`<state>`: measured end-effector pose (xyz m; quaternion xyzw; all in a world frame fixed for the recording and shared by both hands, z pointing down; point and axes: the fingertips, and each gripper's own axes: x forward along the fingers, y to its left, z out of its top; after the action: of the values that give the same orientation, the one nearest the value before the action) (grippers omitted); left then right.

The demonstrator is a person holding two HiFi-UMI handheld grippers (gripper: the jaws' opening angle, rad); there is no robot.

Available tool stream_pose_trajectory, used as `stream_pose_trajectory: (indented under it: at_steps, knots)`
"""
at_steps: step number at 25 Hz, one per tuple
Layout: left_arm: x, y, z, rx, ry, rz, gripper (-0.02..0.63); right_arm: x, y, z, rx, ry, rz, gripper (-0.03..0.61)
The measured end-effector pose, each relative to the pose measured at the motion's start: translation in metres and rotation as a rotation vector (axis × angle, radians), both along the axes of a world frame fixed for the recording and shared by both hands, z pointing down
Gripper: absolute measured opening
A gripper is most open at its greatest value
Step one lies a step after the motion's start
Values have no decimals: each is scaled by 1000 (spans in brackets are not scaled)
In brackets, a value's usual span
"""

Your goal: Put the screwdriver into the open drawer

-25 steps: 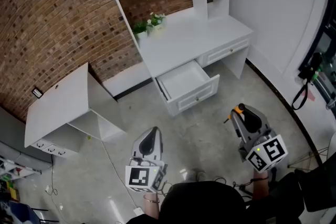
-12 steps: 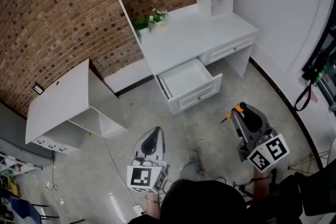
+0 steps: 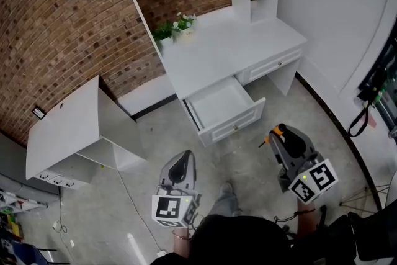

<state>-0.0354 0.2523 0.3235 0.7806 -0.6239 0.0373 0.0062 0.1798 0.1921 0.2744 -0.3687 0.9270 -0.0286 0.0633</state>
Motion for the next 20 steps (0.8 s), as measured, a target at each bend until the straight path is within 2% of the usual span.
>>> stream_pose_trajectory:
  at_steps: [12,20]
  knots:
    - [-34,-117,1,-11,24,77,8,-43,-94,2,-21,18,40,112]
    - [-47,-158,12,-23,33,109,9,-58,-134,11,-37,15,81,112]
